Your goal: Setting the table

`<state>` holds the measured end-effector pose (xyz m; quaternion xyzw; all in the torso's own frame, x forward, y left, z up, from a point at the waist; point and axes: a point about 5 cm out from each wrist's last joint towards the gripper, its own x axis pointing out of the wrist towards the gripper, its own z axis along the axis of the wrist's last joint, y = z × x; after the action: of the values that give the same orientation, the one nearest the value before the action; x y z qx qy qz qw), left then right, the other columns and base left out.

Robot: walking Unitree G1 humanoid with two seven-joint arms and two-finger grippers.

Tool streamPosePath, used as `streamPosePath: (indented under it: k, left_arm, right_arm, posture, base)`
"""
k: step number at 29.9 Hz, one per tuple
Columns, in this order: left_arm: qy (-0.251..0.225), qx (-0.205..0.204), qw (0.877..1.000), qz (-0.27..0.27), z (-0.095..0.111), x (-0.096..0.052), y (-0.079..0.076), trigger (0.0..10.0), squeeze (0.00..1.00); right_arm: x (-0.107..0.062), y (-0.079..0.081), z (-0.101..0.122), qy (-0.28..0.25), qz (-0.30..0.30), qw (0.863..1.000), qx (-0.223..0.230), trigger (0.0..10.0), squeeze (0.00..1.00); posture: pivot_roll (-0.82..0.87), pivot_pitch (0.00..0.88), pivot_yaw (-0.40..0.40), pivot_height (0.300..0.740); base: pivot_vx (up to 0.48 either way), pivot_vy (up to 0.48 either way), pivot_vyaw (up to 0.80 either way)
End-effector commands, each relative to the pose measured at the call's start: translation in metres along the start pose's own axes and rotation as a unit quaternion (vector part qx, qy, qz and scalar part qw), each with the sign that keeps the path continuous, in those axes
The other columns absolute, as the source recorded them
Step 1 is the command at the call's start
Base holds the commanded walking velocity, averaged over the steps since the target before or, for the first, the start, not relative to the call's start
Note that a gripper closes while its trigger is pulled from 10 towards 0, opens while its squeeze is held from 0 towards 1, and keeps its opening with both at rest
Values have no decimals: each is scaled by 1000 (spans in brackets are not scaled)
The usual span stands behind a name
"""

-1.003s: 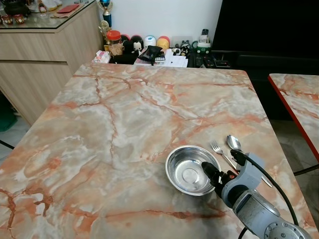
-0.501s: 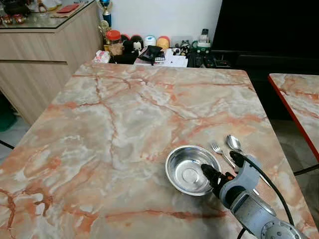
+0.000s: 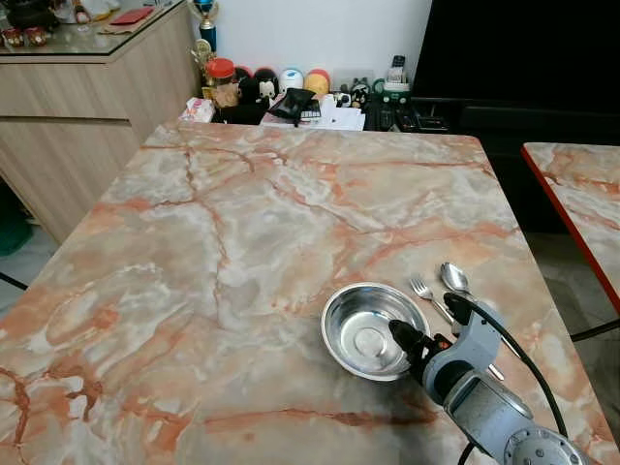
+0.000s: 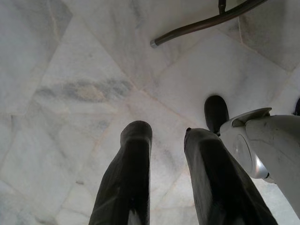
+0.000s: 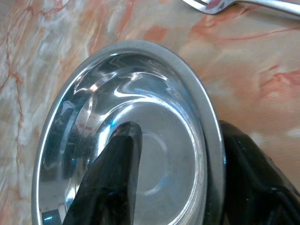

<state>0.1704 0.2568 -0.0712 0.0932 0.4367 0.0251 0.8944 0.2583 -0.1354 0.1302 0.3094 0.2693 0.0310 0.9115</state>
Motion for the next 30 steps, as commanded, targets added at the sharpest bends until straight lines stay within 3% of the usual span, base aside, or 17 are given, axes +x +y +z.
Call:
streamPosePath:
  k: [1, 30]
  left_arm:
    - [18, 7, 1000, -8, -10, -2, -2, 10000, 0]
    - [26, 14, 999, -24, -12, -2, -7, 10000, 0]
  right_arm:
    - [5, 23, -23, 30, 39, 997, 54, 0, 0]
    - [8, 26, -20, 13, 44, 998, 39, 0, 0]
  posture:
    - [-31, 155, 18, 740]
    - [-31, 156, 17, 740]
  base:
    - [0, 0, 0]
    - [0, 0, 0]
